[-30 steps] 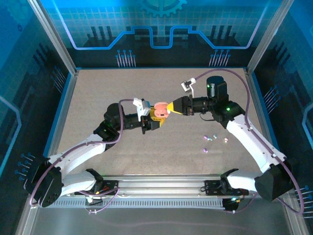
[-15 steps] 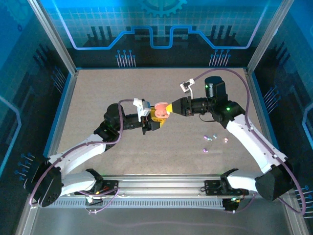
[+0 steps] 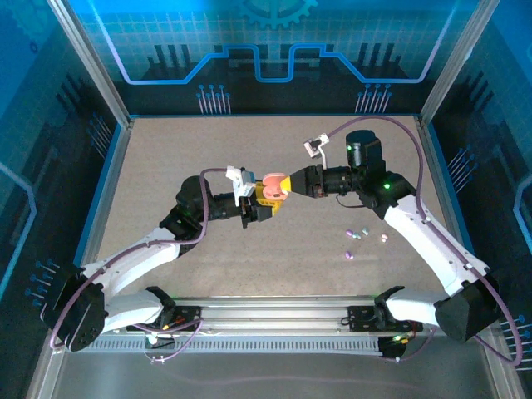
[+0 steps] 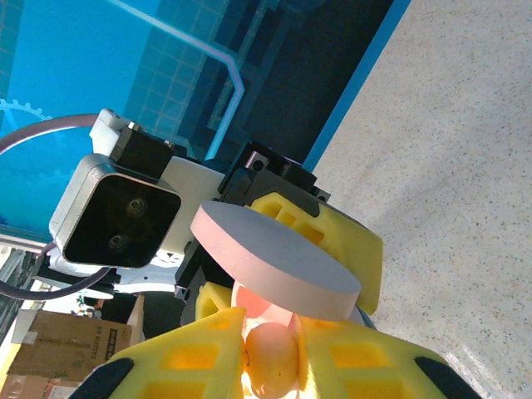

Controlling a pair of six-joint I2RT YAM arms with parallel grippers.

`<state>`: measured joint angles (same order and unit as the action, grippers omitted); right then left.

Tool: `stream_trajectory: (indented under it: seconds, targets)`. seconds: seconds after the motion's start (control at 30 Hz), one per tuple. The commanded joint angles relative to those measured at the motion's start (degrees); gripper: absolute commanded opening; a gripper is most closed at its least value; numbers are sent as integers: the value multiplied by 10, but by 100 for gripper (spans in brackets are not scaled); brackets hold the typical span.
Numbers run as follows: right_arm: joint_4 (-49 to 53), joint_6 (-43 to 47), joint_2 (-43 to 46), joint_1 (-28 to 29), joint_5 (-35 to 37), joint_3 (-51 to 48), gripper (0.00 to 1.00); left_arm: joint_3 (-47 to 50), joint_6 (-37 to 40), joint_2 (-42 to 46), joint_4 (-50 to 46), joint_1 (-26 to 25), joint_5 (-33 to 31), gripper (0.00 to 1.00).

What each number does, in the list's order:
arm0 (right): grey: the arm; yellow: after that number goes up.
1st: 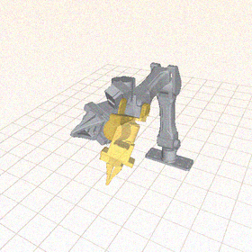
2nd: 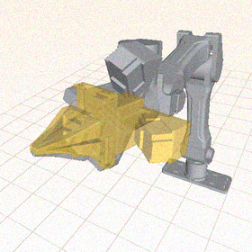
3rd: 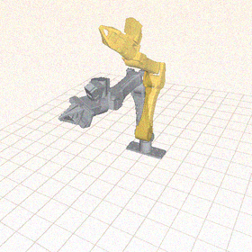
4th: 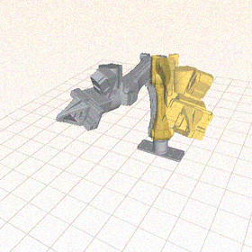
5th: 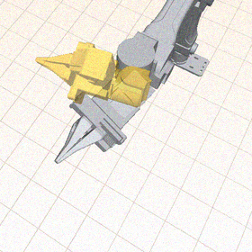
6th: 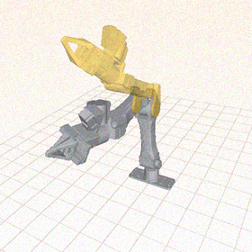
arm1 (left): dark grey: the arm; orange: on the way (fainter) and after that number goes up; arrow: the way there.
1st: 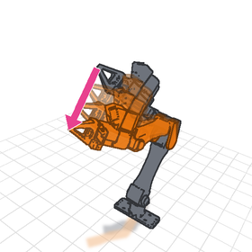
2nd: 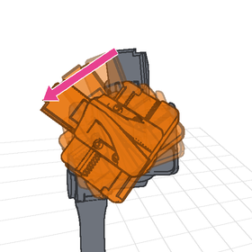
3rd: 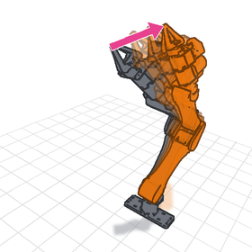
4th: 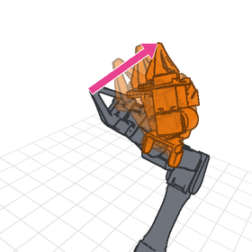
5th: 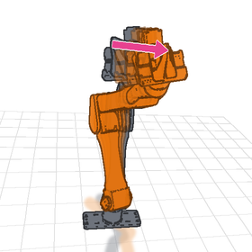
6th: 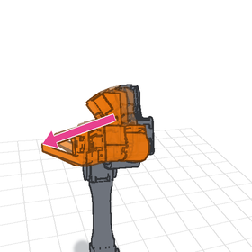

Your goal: Insert wireless bluetooth earbuds into charging case

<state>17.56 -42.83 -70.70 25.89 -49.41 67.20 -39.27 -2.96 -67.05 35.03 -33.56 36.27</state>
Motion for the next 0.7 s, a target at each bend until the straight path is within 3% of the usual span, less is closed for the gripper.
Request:
stream_trajectory:
  seconds: [0.0, 0.4, 0.67]
  targets:
    - [-10, -6, 8, 12, 15, 12, 22, -15, 3, 1, 32, -8, 20, 26]
    - [-31, -28, 1, 23, 28, 7, 22, -19, 16, -5, 21, -10, 15, 26]
    - [76, 45, -9, 28, 80, 35, 26, -20, 10, -3, 27, -11, 13, 26]
